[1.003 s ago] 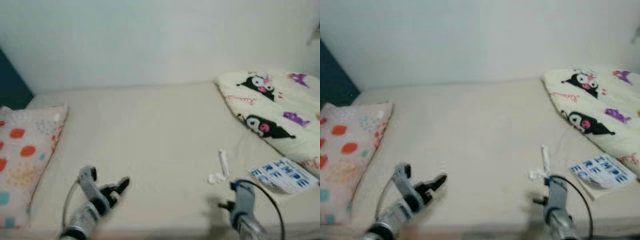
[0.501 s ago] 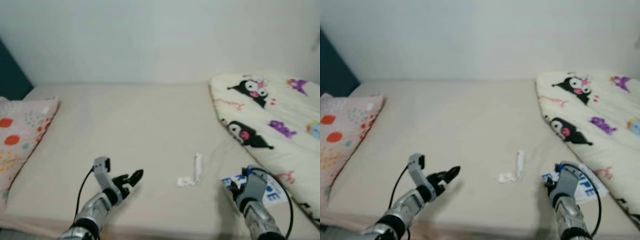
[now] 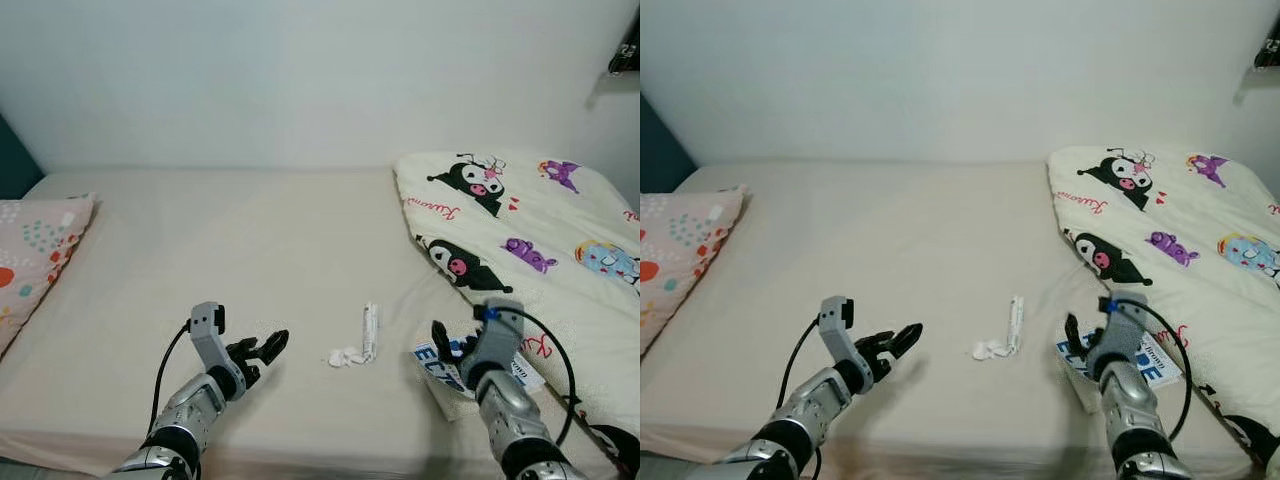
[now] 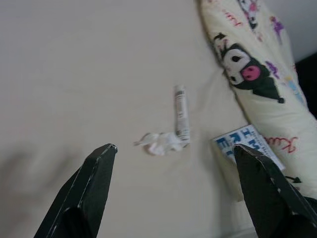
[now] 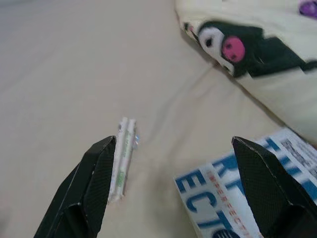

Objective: Clean up the room

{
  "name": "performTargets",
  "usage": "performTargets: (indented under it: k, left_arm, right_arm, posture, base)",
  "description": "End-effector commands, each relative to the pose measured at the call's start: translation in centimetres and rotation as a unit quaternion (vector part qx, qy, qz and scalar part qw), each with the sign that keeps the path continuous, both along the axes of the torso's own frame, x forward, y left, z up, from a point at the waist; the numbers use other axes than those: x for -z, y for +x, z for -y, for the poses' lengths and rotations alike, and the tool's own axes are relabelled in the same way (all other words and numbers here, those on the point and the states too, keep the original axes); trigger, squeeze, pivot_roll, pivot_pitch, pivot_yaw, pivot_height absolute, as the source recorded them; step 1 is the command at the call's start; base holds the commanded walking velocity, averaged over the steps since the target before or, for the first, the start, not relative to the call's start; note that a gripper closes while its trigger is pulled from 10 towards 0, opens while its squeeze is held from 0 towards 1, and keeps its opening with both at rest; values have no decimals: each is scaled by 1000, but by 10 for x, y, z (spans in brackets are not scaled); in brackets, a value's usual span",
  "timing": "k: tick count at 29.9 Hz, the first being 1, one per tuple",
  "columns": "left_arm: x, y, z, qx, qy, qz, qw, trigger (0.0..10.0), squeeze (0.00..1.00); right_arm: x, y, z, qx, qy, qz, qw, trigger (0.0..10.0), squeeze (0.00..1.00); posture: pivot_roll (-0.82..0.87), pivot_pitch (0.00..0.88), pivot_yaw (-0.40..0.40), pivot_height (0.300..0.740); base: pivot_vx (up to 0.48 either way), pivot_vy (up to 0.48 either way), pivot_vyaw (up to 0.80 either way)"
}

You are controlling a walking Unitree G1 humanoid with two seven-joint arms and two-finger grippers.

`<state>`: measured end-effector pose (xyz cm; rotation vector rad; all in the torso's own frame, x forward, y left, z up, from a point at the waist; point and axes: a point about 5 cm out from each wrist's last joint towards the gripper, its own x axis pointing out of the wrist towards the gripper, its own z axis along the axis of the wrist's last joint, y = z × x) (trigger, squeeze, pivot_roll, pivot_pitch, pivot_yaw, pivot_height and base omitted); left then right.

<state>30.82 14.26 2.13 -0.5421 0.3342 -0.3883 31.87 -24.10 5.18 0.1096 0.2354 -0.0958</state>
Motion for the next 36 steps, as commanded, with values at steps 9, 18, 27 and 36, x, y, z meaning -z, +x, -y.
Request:
performTargets:
  k: [9, 18, 27, 36]
  left_arm:
    - [-4, 5, -1, -38, 15, 6, 999, 10000, 0]
    - [2, 2, 3, -53, 54, -7, 997, 10000, 0]
    - [1, 4, -12, -94, 97, -13, 991, 10000, 0]
    - [0, 7, -34, -167, 207, -24, 964, 10000, 0]
  right_arm:
    - [-9, 7, 3, 7, -5, -2, 1000, 10000, 0]
    - [-14, 11, -2, -5, -9, 8, 1000, 10000, 0]
    - [-17, 14, -4, -7, -12, 9, 1000, 10000, 0]
    - [-22, 19, -10, -27, -4, 3, 1000, 10000, 0]
  posture:
    - [-88, 96, 49, 740]
    - [-93, 94, 47, 740]
    - [-90, 96, 43, 740]
    - [-87, 104, 36, 725]
  base:
    - [0, -53, 0]
    - [0, -480, 0]
    - [0, 0, 0]
    - [0, 0, 0]
